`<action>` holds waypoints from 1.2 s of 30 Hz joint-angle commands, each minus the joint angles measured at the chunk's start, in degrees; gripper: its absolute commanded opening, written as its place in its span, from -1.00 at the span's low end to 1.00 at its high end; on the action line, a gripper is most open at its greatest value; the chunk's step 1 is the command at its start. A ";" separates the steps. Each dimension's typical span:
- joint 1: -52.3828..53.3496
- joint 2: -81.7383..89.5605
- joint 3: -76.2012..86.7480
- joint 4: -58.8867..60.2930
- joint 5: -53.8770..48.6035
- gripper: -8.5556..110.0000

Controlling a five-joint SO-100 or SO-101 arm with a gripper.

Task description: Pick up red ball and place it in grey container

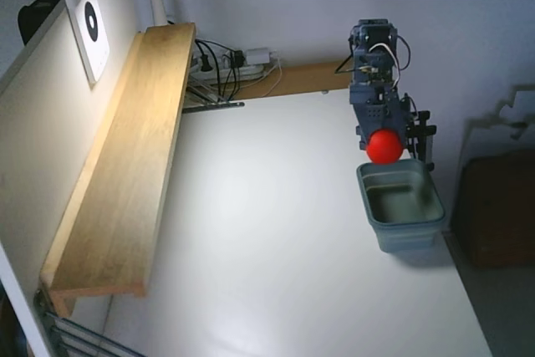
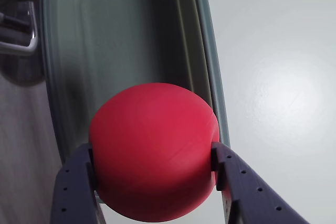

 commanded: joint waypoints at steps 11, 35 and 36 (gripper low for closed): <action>-0.92 -3.04 -5.63 -0.16 0.18 -0.47; -0.64 -2.98 -5.62 -0.12 0.18 -0.22; -0.39 -2.92 -5.62 -0.08 0.18 -0.22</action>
